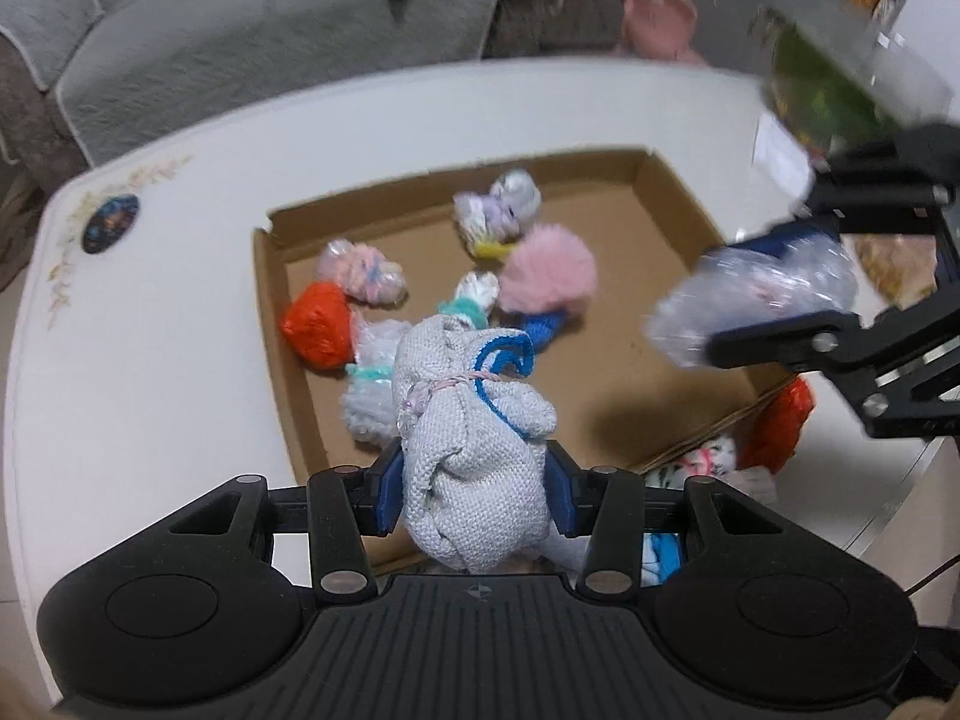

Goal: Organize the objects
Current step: 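Carry the grey sock bundle and clear plastic bundle over the box, then lower both bundles into the box and open both tools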

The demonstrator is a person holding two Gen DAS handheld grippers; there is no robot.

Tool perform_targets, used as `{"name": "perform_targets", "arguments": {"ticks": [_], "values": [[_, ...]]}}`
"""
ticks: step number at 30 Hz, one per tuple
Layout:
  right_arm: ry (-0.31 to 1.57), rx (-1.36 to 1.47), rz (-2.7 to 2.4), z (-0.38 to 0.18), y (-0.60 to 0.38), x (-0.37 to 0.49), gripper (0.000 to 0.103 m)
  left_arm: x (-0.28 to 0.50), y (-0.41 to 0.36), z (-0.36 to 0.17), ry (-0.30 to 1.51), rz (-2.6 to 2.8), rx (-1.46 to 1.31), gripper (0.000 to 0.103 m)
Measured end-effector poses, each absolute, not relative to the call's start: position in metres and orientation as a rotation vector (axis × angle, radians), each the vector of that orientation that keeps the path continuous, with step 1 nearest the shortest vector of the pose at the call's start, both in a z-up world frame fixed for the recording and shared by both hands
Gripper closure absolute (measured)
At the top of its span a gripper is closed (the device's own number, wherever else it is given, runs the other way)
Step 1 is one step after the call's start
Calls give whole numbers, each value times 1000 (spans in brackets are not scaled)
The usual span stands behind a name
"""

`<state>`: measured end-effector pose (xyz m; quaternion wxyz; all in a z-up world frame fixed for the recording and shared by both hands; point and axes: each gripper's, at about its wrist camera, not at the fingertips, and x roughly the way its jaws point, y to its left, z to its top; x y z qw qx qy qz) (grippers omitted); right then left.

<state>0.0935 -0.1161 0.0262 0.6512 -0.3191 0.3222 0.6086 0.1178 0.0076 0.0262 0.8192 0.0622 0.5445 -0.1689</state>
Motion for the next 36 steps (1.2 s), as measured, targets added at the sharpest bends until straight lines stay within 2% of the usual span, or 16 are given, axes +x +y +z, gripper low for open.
{"name": "perform_targets", "arguments": {"ticks": [12,23,27,29,31,33,35,36], "values": [[870,-772,1406,-36,-65,96,73,139,6,-27,1239,-356,211,50],[880,-692,1410,-59,-52,99,72,146,13,-52,1232,-270,327,51],[897,-710,1392,-74,-55,97,70,143,12,-54,1227,-274,329,50],[898,-724,1382,-75,-60,96,64,144,12,-54,1230,-273,329,49],[910,-756,1377,-75,-61,95,62,144,12,-54,1235,-273,325,49],[901,-773,1375,-73,-63,93,61,144,10,-54,1237,-273,329,45],[900,-787,1372,-71,-63,91,57,142,8,-53,1241,-278,332,36],[898,-793,1368,-71,-64,91,57,141,7,-53,1240,-284,331,35]]}}
